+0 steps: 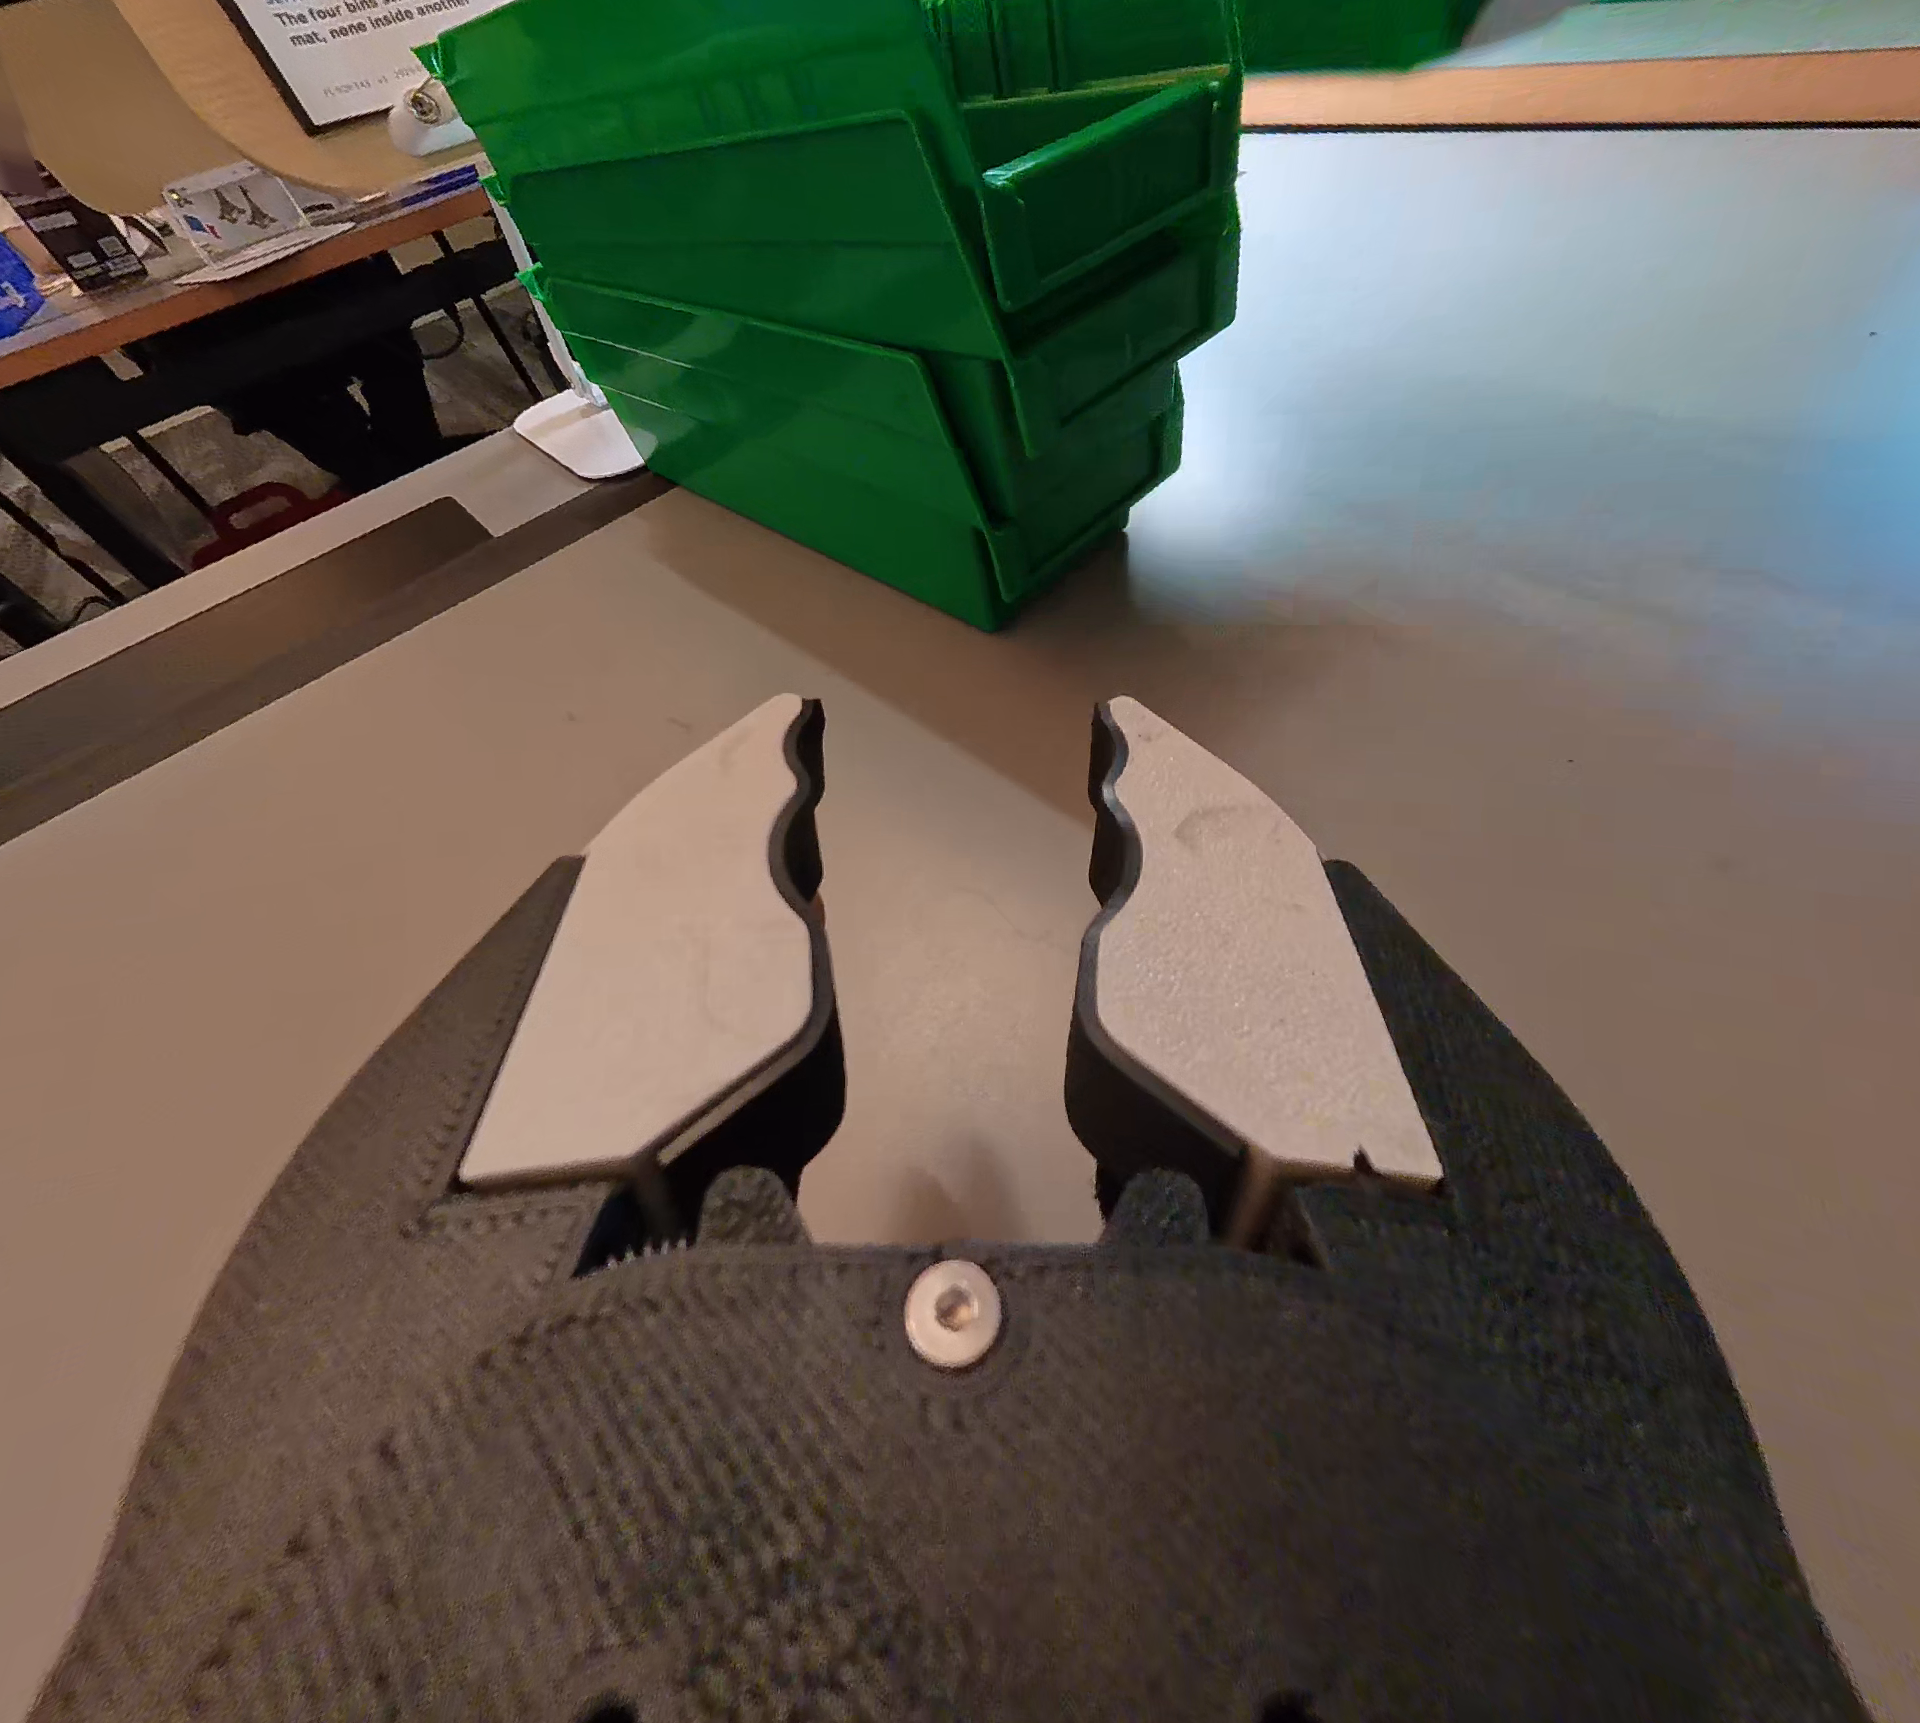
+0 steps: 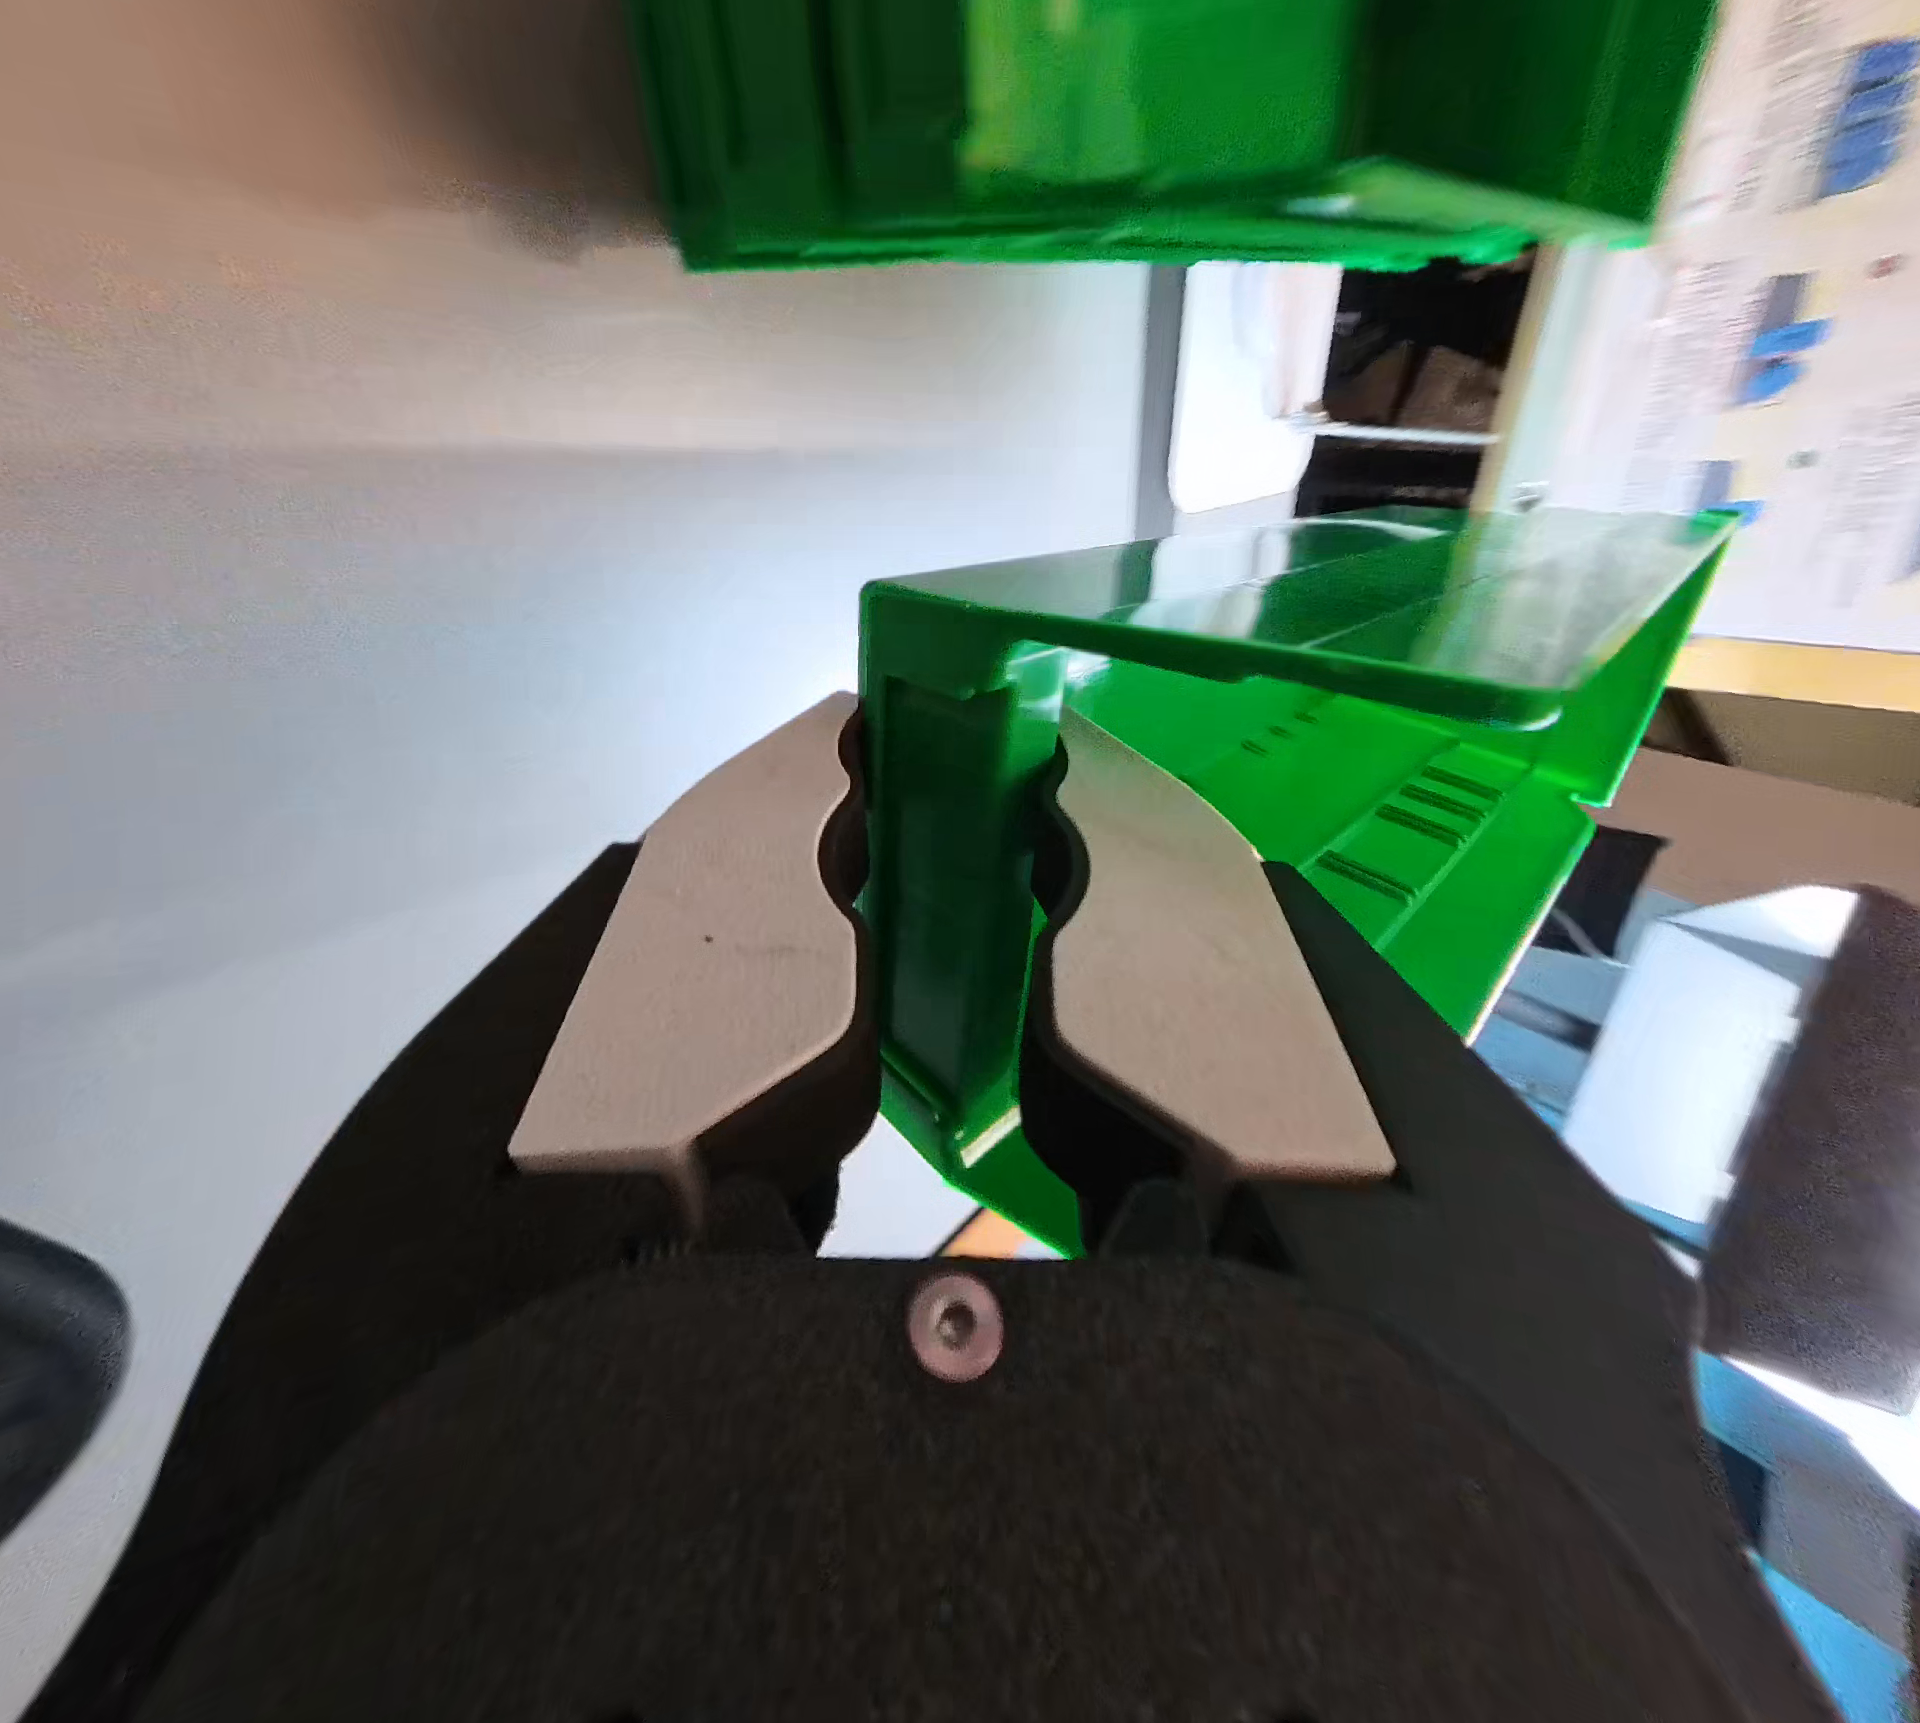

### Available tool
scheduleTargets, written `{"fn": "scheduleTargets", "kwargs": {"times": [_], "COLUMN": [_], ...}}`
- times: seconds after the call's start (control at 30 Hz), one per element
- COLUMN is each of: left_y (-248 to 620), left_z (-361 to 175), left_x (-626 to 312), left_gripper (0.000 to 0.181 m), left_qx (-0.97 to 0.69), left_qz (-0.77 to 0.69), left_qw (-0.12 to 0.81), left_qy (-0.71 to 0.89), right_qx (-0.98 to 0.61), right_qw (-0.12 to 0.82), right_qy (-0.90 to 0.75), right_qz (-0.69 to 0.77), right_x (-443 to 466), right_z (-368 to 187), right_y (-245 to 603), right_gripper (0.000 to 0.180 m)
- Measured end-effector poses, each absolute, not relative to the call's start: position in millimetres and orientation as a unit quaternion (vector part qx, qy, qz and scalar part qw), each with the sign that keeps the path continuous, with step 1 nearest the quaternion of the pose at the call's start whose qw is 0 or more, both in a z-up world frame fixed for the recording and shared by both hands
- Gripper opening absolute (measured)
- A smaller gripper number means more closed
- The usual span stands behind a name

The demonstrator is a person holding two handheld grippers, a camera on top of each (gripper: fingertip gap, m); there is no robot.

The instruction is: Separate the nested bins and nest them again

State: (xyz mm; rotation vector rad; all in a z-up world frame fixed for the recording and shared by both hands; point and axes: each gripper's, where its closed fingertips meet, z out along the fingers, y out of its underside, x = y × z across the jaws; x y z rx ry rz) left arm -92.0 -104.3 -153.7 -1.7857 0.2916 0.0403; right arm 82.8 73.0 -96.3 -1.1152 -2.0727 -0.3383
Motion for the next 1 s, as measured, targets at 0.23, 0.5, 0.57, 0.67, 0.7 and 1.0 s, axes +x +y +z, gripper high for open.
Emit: {"fn": "scheduleTargets", "kwargs": {"times": [0.23, 0.5, 0.57, 0.67, 0.7, 1.0], "left_y": [-104.4, -105.0, -105.3, -105.5, -105.5, -105.4], "left_z": [-153.1, -151.6, -151.2, -151.2, -151.1, -151.8], "left_x": [-91.5, -95.9, -96.6, -96.8, -96.7, -96.0], "left_gripper": [0.049, 0.049, 0.049, 0.049, 0.049, 0.048], "left_qx": [-0.775, -0.774, -0.773, -0.773, -0.773, -0.773], "left_qz": [0.023, 0.032, 0.035, 0.037, 0.037, 0.041], "left_qw": [0.619, 0.62, 0.62, 0.62, 0.62, 0.619], "left_qy": [0.129, 0.127, 0.128, 0.129, 0.129, 0.133], "right_qx": [-0.39, -0.36, -0.361, -0.359, -0.357, -0.35], "right_qw": [0.432, 0.413, 0.398, 0.386, 0.386, 0.361], "right_qy": [-0.804, -0.83, -0.836, -0.842, -0.842, -0.856], "right_qz": [-0.12, -0.106, -0.11, -0.114, -0.119, -0.121], "right_x": [28.5, -34.8, -43.0, -51.9, -54.2, -57.5], "right_z": [-1.0, -10.3, -23.2, -41.1, -44.7, -81.3], "right_y": [53.0, 30.3, 29.8, 29.8, 30.7, 29.6], "right_gripper": [0.028, 0.028, 0.029, 0.029, 0.028, 0.037]}}
